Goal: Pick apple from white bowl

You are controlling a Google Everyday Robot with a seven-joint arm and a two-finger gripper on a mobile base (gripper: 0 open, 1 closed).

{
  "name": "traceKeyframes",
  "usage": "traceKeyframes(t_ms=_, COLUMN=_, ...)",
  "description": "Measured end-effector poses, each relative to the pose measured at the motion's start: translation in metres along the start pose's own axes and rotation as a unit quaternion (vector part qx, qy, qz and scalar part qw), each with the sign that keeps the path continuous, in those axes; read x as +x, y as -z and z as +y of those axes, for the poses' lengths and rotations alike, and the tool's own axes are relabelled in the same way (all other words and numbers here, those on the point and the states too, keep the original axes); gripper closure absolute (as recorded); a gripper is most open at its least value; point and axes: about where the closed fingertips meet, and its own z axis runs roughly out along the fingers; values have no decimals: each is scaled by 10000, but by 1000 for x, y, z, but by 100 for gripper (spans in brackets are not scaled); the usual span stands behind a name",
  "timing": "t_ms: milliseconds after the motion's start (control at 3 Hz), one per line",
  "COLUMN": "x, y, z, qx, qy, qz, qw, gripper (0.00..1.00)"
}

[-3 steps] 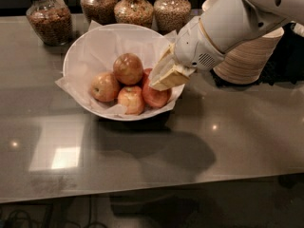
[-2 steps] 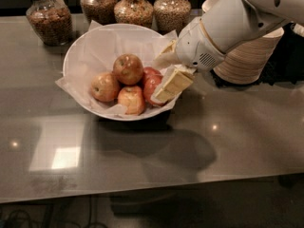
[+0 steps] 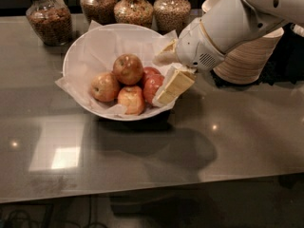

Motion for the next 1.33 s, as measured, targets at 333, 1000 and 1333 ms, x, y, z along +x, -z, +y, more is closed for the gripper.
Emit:
traceKeyframes(t_ms=333, x=2, y=-1, z=-2, qx=-5, qy=-13, qz=17, qw=10000, gripper=33)
traceKeyframes(t_ms=1000, x=23, y=-9, z=-16, qx=20, qy=-159, qz=197, qw=9997, gripper=31)
traceKeyframes(t_ms=1333, x=33, y=-16, z=-23, qx=40, qy=-246, qz=288, qw=9993, gripper=31)
